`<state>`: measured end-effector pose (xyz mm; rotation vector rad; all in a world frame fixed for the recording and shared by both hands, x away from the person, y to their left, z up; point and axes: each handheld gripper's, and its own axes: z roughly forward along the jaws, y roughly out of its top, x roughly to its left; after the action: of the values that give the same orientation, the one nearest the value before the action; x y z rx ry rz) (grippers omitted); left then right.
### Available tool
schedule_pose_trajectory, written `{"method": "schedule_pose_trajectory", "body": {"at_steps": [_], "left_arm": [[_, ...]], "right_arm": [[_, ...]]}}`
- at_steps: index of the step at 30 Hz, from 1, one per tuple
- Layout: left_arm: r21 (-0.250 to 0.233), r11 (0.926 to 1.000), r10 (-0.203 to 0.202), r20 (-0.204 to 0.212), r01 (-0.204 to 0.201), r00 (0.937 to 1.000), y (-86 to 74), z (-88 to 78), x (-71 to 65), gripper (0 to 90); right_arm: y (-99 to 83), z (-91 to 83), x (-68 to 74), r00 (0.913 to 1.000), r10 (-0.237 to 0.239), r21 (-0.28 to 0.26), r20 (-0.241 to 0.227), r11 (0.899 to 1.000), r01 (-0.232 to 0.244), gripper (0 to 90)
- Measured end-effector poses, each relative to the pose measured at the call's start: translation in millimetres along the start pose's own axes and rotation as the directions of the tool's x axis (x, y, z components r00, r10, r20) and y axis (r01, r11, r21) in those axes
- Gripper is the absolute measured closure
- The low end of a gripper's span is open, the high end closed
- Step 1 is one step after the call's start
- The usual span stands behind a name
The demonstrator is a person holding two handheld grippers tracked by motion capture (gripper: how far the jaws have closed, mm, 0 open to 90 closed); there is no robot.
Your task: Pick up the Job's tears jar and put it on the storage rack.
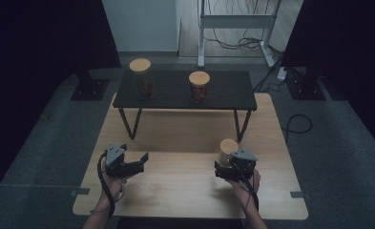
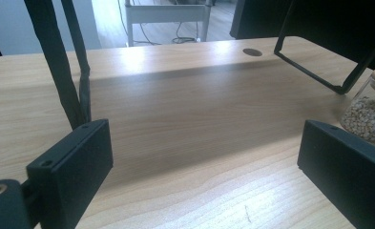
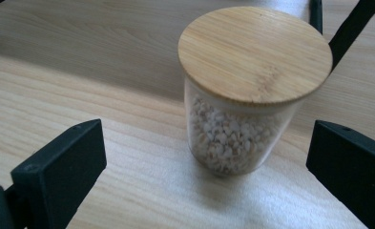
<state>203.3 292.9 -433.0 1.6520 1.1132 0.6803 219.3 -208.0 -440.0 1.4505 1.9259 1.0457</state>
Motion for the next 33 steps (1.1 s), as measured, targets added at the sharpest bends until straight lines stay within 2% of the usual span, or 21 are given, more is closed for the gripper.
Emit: {"method": "schedule_pose_trajectory", "body": {"at_steps": [13, 21, 33], "left_arm": [[0.004, 1.0000, -0.007, -0.007, 0.007, 1.0000, -0.8, 1.1, 2.8, 4.4], [0.005, 1.0000, -0.007, -0.009, 0.007, 0.9999, -0.9, 1.3, 3.4, 4.3], [0.008, 0.9999, -0.011, -0.012, 0.011, 0.9999, -1.6, 2.5, 5.8, 4.3]], "right_arm": [[-0.2, 29.5, -1.9, 0.9995, 0.006, 0.015, 0.032, 1.000, -0.007, 0.0], [5.7, 39.8, 0.1, 0.9984, 0.006, 0.028, 0.056, 1.000, -0.008, 1.8], [13.6, 51.0, 1.9, 0.9983, 0.003, 0.037, 0.058, 0.999, -0.005, 4.2]]}}
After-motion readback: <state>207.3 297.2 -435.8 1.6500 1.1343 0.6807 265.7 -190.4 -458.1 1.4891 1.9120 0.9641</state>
